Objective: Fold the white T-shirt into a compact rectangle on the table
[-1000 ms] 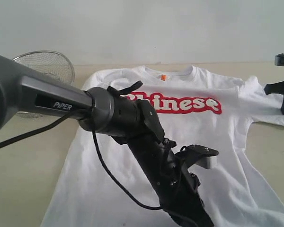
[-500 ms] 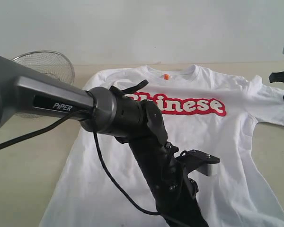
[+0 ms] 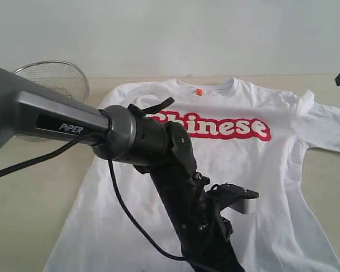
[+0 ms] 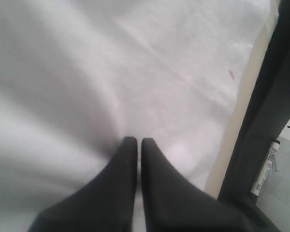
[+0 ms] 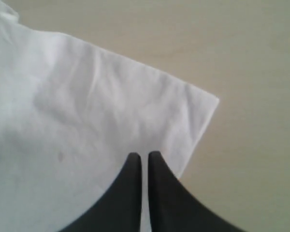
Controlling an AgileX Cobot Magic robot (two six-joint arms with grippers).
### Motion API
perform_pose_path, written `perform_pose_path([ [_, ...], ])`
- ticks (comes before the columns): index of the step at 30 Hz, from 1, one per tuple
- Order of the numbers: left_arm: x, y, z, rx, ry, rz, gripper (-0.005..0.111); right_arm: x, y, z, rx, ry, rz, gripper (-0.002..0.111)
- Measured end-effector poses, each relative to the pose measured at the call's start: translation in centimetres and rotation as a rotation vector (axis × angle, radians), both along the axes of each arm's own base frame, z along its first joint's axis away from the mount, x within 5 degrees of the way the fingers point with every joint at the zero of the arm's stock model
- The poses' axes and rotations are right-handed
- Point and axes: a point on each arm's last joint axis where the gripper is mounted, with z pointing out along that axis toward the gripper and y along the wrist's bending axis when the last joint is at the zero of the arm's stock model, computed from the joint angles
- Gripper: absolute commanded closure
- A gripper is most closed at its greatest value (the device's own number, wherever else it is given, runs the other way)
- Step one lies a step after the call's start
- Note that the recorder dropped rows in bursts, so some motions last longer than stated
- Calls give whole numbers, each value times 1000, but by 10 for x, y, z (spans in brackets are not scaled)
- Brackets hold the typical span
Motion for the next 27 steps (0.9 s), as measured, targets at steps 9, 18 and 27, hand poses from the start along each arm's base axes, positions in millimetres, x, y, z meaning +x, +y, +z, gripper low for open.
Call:
perform_pose_path([
  [9, 0, 0, 2, -17, -16, -26, 102, -22, -16, 15, 201, -37, -48, 109],
  [18, 7, -4, 14, -62, -99, -64, 102, -14, 52, -14, 321, 38, 140, 109],
  [27, 34, 8, 78, -189, -317, 48, 102, -29, 19, -4, 309, 3, 78, 109],
])
